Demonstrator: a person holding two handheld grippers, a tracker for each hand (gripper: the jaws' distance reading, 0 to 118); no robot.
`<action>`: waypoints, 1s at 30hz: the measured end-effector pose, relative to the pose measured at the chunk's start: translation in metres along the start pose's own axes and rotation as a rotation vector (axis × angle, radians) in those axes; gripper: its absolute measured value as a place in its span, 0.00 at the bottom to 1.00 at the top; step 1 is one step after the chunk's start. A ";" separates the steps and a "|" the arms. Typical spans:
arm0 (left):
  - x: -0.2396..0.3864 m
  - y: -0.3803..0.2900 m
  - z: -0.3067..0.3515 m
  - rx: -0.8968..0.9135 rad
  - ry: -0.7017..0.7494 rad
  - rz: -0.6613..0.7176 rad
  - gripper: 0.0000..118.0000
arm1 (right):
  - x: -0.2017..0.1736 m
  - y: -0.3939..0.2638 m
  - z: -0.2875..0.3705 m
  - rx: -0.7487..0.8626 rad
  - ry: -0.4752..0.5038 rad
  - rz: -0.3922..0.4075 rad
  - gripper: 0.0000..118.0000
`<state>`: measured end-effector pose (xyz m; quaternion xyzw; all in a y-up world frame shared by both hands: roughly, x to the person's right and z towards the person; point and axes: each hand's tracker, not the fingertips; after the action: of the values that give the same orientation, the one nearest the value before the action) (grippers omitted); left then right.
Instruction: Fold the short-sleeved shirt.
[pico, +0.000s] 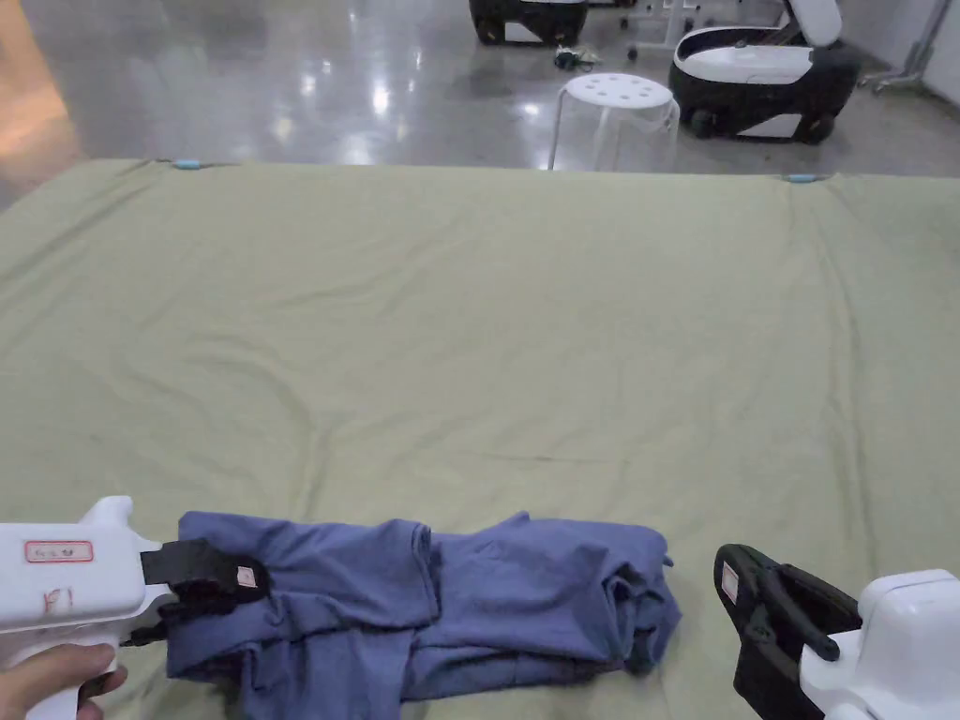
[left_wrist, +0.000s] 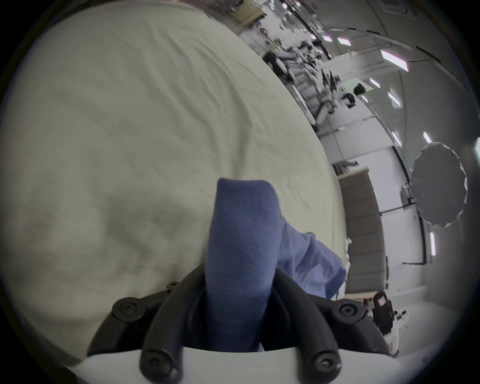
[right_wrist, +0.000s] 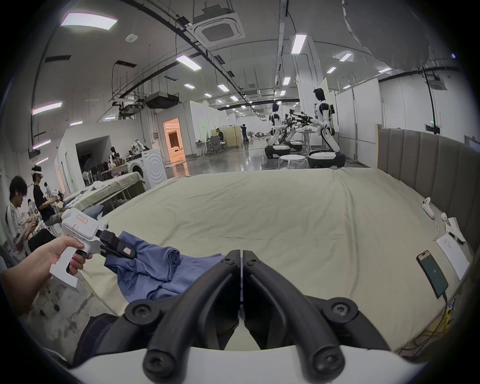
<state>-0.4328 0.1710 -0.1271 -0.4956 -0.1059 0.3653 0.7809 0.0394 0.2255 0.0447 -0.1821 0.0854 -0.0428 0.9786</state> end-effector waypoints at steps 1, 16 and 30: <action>0.010 -0.004 0.006 0.024 0.010 -0.006 0.11 | 0.001 0.000 0.002 0.003 0.001 -0.004 0.02; 0.205 -0.146 -0.127 0.146 0.015 0.010 0.11 | 0.038 -0.008 0.024 0.062 0.005 -0.061 0.02; 0.257 -0.165 -0.112 0.285 0.045 -0.488 0.63 | 0.051 -0.014 0.023 0.058 -0.013 -0.075 0.02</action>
<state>-0.1144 0.2267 -0.0916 -0.3487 -0.1524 0.1664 0.9097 0.0934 0.2152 0.0634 -0.1572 0.0707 -0.0808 0.9817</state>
